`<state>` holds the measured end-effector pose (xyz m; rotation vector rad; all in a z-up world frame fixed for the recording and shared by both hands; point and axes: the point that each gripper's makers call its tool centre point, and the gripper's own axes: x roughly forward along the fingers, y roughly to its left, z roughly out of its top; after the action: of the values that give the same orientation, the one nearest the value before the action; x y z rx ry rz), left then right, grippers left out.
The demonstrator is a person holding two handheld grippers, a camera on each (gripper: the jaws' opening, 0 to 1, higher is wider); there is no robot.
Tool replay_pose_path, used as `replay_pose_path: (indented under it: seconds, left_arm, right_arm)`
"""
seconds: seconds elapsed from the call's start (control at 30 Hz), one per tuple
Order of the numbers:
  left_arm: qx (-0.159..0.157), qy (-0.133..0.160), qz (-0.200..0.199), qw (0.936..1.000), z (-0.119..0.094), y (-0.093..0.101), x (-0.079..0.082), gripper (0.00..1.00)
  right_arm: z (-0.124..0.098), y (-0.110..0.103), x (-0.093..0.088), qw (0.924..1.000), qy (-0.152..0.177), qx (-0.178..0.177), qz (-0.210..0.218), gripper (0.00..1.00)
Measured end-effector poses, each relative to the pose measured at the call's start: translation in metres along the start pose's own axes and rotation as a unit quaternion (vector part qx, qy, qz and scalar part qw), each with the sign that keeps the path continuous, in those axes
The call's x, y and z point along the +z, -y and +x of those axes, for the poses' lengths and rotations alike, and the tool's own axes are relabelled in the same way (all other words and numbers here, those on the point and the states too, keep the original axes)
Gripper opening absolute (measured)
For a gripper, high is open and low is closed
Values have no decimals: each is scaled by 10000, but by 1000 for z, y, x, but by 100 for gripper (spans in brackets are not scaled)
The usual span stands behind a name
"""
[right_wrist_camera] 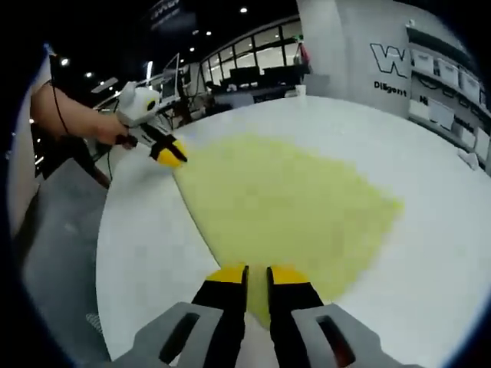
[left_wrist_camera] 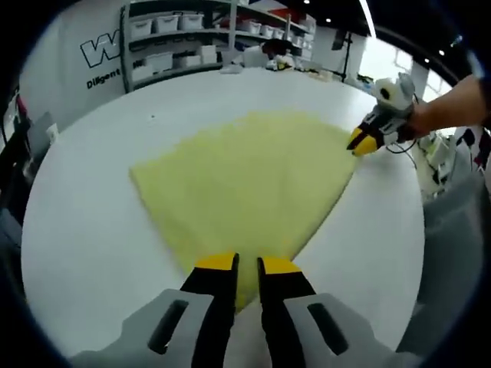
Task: Fold the garment on the visible template until the final outline fits inside the template.
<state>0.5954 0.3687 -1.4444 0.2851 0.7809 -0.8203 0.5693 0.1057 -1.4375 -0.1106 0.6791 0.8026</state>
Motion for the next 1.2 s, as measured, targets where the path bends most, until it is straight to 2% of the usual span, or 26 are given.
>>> replay_pose_path:
  seconds: [0.07, 0.17, 0.27, 0.4, 0.47, 0.5, 0.53, 0.63, 0.73, 0.83, 0.9, 0.93, 0.97, 1.0, 1.07, 1.13, 1.2]
  left_arm:
    - [49, 204, -197, 9996, -6, -2, -1, 10]
    - [114, 356, -375, 9986, -11, -8, -3, 7]
    - [224, 369, -403, 9983, -15, -10, -5, 6]
    - [321, 424, -489, 9974, -19, -11, -13, 10]
    - [341, 599, -869, 9938, -22, -16, -15, 13]
    - [382, 541, -1015, 9926, -26, -19, -19, 13]
    - [429, 467, -964, 9933, -31, -21, -21, 11]
    - [557, 339, -1004, 9928, -41, -23, -31, 20]
    - [641, 439, -1058, 9913, -59, -19, -36, 17]
    - [733, 717, -1111, 9885, -80, -9, -32, 21]
    - [784, 977, -1231, 9845, -95, -1, -24, 25]
    - [781, 1148, -1321, 9815, -101, 3, -19, 28]
    - [759, 1416, -1398, 9771, -111, 8, -10, 32]
    - [765, 1525, -1432, 9749, -117, 12, -6, 35]
    - [819, 1600, -1483, 9725, -129, 22, -4, 44]
    - [800, 1636, -1473, 9722, -136, 33, -4, 53]
    - [760, 1746, -1426, 9713, -143, 44, -1, 55]
  right_arm:
    - [-6, 9, -6, 9994, -130, -159, -281, 3]
    - [-14, 13, -12, 9997, -97, -96, -212, 3]
    - [-16, 19, -12, 9995, -96, -197, -219, 0]
    - [-15, 15, -12, 9995, -166, -135, -234, 1]
    - [-16, 13, -13, 9993, -223, -101, -282, 6]
    - [-17, 13, -13, 9993, -248, -107, -260, 7]
    - [-20, 11, -12, 9993, -282, -119, -219, 9]
    - [-27, 7, -10, 9990, -346, -159, -218, 14]
    - [-36, 1, -6, 9992, -272, -222, -176, 16]
    - [-46, -1, 3, 9990, -22, -445, 0, 20]
    - [-53, -7, 11, 9973, 211, -612, 337, 31]
    - [-56, -11, 22, 9953, 561, -696, 384, 38]
    - [-59, -13, 24, 9938, 632, -781, 466, 42]
    - [-62, -17, 22, 9928, 561, -913, 540, 46]
    - [-66, -27, 25, 9902, 700, -1036, 621, 58]
    - [-71, -37, 28, 9873, 788, -1175, 727, 64]
    - [-75, -51, 28, 9851, 860, -1281, 761, 70]
